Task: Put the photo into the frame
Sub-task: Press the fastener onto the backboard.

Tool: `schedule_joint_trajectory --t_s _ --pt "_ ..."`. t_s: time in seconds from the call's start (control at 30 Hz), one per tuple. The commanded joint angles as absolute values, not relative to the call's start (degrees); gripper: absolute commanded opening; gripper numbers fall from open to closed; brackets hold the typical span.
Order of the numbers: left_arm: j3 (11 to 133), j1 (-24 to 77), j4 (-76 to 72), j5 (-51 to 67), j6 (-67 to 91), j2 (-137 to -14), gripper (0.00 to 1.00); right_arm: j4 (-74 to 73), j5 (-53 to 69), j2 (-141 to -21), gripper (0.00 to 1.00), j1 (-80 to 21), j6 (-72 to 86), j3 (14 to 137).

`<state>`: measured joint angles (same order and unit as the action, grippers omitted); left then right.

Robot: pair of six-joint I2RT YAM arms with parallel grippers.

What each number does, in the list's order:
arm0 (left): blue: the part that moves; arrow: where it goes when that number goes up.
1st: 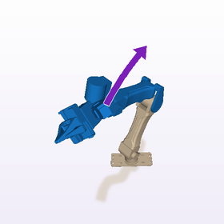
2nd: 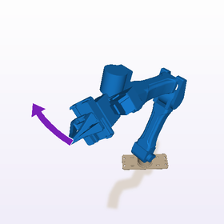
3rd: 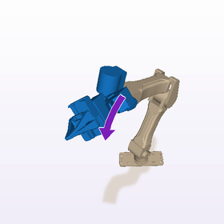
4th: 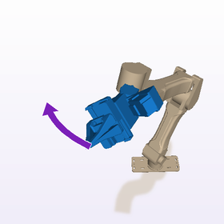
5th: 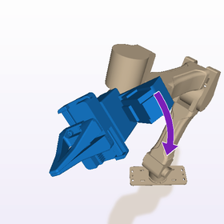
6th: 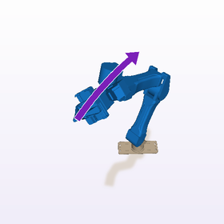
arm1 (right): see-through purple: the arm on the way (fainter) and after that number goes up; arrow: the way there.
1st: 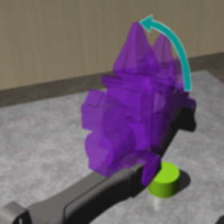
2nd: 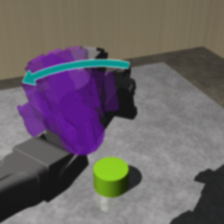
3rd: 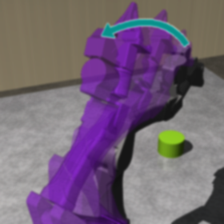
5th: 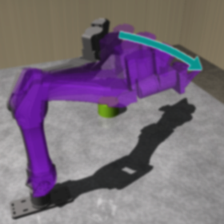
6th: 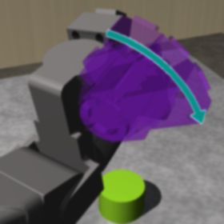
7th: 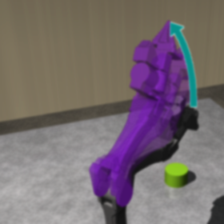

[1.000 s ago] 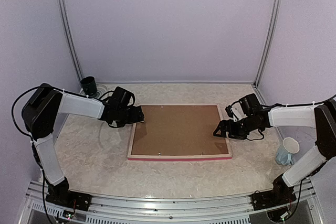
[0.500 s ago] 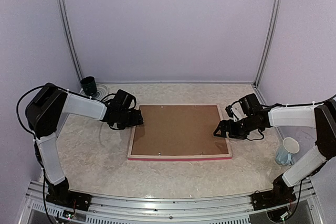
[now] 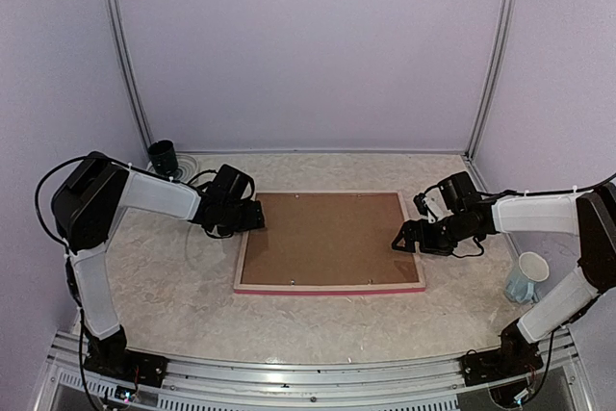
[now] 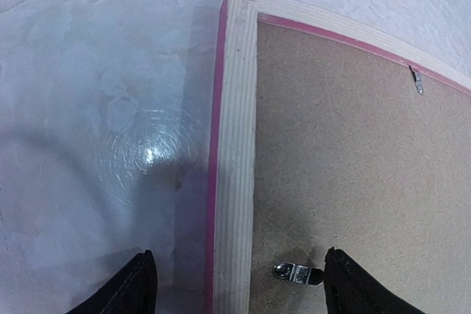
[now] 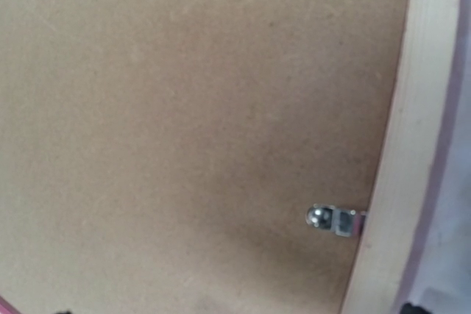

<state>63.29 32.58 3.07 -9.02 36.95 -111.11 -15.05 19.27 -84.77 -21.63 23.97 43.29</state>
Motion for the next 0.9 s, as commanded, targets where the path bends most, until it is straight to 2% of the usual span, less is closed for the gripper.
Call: schedule_joint_trajectory --t_s 0.0,0.1,0.23,0.67,0.77,0.87 --pt "64.49 33.68 6.28 -10.33 36.17 -113.79 0.77 -14.17 18.97 -83.80 0.96 -22.19 23.55 42.89" --pt "65.28 34.15 7.36 -10.73 35.91 -114.83 0.76 -14.22 18.98 -83.89 0.96 -22.17 23.41 43.02" --pt "65.03 34.58 7.88 -11.63 36.01 -114.97 0.68 -14.42 18.92 -83.77 0.96 -22.15 23.25 43.28" --pt "61.80 34.63 6.56 -11.46 36.65 -112.78 0.60 -14.81 18.92 -83.76 0.96 -22.16 22.77 43.50" --pt "61.57 34.54 6.40 -11.21 36.65 -112.76 0.54 -15.00 18.86 -83.76 0.96 -22.15 22.69 43.58" --pt "61.23 34.39 6.19 -11.01 36.63 -112.44 0.52 -15.11 18.82 -83.61 0.96 -22.18 22.73 43.59"
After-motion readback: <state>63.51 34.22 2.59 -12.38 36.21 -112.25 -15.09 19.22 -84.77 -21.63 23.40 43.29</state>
